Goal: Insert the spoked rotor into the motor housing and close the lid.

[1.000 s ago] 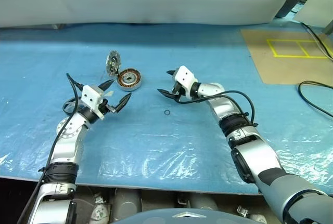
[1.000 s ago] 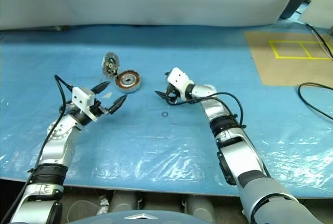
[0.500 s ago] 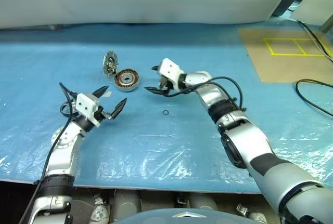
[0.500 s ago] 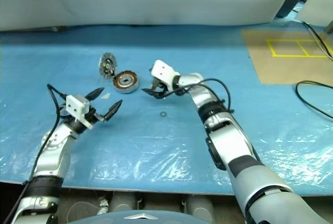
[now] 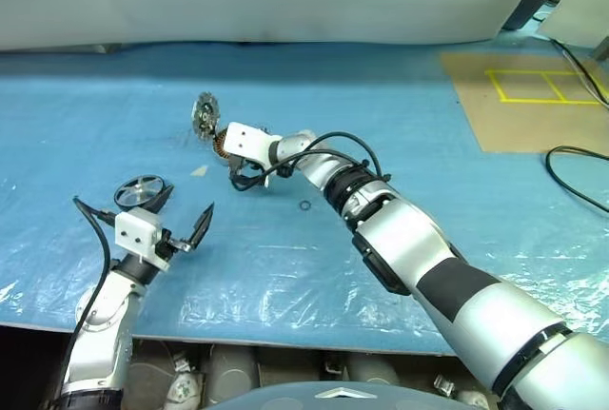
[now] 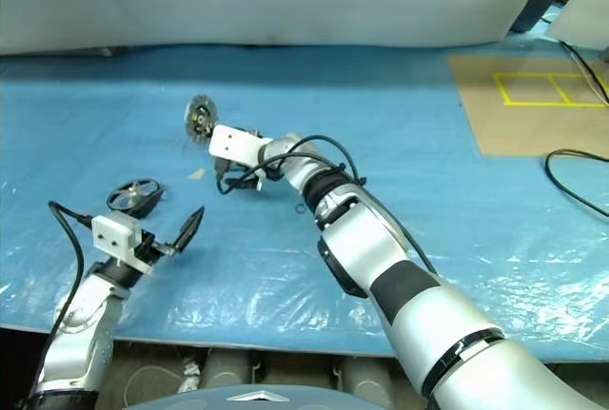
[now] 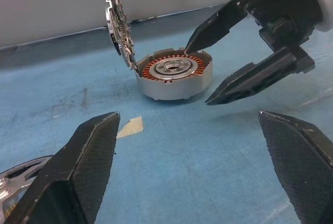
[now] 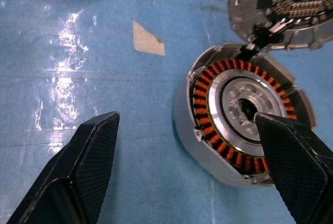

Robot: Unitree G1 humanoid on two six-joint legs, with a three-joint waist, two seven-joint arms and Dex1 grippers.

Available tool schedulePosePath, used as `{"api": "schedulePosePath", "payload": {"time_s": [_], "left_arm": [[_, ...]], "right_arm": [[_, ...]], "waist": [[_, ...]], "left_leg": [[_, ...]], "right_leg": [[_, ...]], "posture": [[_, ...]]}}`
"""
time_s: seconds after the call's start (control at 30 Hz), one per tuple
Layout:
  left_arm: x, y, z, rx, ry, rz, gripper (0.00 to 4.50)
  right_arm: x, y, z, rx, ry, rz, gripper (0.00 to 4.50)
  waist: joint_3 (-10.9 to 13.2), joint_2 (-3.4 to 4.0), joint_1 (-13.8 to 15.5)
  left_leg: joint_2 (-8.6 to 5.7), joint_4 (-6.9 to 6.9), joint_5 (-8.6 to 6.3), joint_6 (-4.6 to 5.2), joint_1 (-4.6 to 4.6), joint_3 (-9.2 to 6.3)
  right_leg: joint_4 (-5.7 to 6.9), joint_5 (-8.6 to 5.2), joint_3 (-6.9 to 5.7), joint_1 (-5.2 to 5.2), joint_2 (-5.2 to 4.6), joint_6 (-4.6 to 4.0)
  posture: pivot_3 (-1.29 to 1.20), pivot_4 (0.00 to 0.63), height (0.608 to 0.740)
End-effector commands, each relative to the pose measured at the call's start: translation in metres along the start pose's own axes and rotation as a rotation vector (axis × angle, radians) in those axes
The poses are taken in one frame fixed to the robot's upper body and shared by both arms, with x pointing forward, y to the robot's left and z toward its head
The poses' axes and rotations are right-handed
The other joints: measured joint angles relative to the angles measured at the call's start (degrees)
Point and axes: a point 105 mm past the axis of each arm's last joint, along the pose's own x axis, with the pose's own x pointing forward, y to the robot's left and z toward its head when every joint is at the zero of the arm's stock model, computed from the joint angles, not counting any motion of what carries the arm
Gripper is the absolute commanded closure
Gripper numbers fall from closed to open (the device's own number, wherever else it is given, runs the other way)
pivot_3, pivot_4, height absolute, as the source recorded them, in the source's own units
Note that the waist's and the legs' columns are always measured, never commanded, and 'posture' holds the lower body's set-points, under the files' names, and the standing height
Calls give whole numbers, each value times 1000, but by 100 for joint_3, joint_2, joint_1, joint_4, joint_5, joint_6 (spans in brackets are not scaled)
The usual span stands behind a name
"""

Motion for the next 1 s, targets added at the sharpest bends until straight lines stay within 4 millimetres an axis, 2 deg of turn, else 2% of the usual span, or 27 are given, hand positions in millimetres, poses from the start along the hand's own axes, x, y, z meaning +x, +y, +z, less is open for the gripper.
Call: {"api": "schedulePosePath", "payload": {"time_s": [0.03, 0.17, 0.43, 0.5, 0.57, 0.73, 0.83, 1.0], "left_arm": [[0, 1, 14, 30, -36, 9, 3], [3, 4, 17, 39, -35, 8, 3], [14, 4, 16, 37, -33, -19, 3], [17, 3, 16, 36, -36, -28, 3], [18, 2, 16, 36, -38, -32, 3], [18, 4, 16, 37, -34, -31, 3], [17, 4, 15, 38, -31, -29, 3], [16, 4, 15, 39, -29, -27, 3]], "right_arm": [[5, 9, 1, -30, 59, 43, 153], [6, 22, -2, 2, 88, 135, 153], [-12, 30, 62, 315, -184, 430, 153], [-17, 25, 76, 345, -257, 439, 153], [-17, 15, 82, 305, -295, 365, 153], [-13, -1, 71, 58, -247, 170, 153], [-11, -1, 64, 48, -219, 162, 153], [-4, 3, 39, -8, -101, 124, 153]], "waist": [[2, 4, 10], [5, 10, 0], [6, 16, -2], [6, 16, -9], [5, 15, -9], [6, 15, -2], [6, 16, -4], [6, 16, -4]], "left_leg": [[0, 0, 4, -7, -1, 0], [-1, 0, 4, -7, 14, 0], [-1, 0, 4, -5, 22, -2], [1, 0, 4, -5, 17, -3], [3, -1, 4, -5, 18, -4], [-1, -2, 5, -6, 14, -2], [1, -2, 5, -6, 14, -1], [0, -1, 5, -7, 14, -1]], "right_leg": [[0, 0, 0, 0, 0, 0], [1, 0, 2, 12, 0, 0], [2, 1, 12, 15, 1, 1], [4, 1, 12, 9, 2, 1], [4, 1, 9, 10, 4, 0], [3, 1, 9, 5, 0, 0], [4, 1, 8, 6, 1, 0], [4, 1, 8, 6, 1, 0]], "posture": [[0, 150, 740], [0, 150, 740], [0, 150, 740], [0, 150, 740], [0, 150, 740], [0, 150, 740], [0, 150, 740], [0, 150, 740]]}}
